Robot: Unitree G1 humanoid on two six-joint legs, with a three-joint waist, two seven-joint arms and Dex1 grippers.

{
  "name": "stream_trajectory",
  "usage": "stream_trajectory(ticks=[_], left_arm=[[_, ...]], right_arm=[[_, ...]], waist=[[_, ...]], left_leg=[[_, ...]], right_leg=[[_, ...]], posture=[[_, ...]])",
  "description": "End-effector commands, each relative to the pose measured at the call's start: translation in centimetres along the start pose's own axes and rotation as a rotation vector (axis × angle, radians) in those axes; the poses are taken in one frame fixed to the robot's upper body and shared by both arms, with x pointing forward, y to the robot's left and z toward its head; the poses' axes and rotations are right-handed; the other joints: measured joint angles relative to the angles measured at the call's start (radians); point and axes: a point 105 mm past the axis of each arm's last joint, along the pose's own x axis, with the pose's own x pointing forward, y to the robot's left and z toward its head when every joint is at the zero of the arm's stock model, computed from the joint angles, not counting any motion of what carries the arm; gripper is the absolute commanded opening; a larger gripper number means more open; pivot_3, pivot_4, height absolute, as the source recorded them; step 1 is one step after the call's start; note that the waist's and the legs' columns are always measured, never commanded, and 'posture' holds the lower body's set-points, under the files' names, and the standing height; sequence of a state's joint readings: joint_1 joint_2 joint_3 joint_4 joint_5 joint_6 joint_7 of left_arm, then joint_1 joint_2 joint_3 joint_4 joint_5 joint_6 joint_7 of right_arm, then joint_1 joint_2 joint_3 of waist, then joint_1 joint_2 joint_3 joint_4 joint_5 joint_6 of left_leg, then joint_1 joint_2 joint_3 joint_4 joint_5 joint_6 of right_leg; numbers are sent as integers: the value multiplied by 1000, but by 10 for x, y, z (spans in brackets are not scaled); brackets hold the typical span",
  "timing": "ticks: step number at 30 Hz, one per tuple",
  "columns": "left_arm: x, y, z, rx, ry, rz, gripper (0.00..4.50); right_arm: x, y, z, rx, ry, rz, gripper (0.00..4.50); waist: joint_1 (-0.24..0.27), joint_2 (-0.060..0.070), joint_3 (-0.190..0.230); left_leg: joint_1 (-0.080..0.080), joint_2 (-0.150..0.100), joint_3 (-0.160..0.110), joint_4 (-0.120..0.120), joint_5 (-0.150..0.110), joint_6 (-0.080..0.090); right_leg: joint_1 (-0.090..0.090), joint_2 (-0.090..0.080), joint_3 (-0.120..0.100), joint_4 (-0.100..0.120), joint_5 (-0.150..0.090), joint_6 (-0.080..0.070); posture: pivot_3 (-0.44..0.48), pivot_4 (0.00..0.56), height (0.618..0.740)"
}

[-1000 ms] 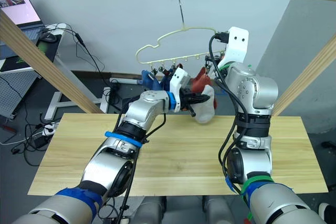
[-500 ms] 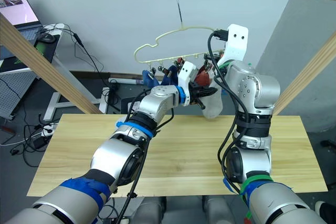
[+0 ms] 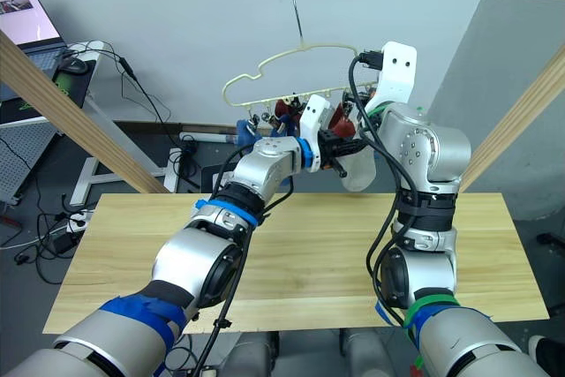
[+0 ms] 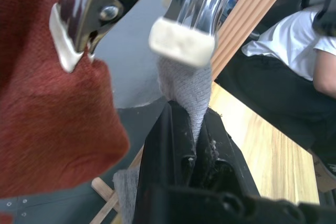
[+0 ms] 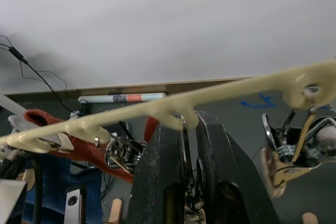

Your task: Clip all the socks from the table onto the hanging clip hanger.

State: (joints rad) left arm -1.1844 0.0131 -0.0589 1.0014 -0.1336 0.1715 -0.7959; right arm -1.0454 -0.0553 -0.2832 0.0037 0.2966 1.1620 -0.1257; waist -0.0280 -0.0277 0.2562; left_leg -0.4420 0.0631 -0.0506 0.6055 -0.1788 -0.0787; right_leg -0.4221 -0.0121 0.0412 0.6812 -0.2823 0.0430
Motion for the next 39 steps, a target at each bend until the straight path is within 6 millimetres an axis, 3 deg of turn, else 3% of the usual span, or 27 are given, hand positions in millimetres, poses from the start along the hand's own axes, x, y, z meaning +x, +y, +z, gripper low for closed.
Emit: stream_trajectory(ticks=[1,19,25,32,39], left_arm=[[3,-2,28,39,-71,-8,14],[2,-2,44,12,-120,-8,14],[2,-3,43,0,-116,-22,0],[1,-5,36,-2,-81,-43,0],[-7,-9,26,35,-43,-84,2030]], right_arm=[[-6,4,13,-11,-67,21,47],[-5,4,9,-16,-56,16,47],[-5,1,9,-26,-56,-4,2232],[-7,2,7,-20,-50,0,2232],[-17,3,-1,6,-25,6,2272]], waist=[[0,0,0],[0,0,0],[0,0,0],[0,0,0],[-1,0,0]], left_leg=[[0,0,0,0,0,0],[-1,0,0,0,0,0],[-1,0,0,0,0,0],[-1,0,0,0,0,0],[-1,0,0,0,0,0]], right_leg=[[0,0,0,0,0,0],[0,0,0,0,0,0],[-1,0,0,0,0,0],[-1,0,0,0,0,0],[-1,0,0,0,0,0]], posture=[[26,242,740],[35,241,740],[33,240,740],[28,239,740],[21,236,740]])
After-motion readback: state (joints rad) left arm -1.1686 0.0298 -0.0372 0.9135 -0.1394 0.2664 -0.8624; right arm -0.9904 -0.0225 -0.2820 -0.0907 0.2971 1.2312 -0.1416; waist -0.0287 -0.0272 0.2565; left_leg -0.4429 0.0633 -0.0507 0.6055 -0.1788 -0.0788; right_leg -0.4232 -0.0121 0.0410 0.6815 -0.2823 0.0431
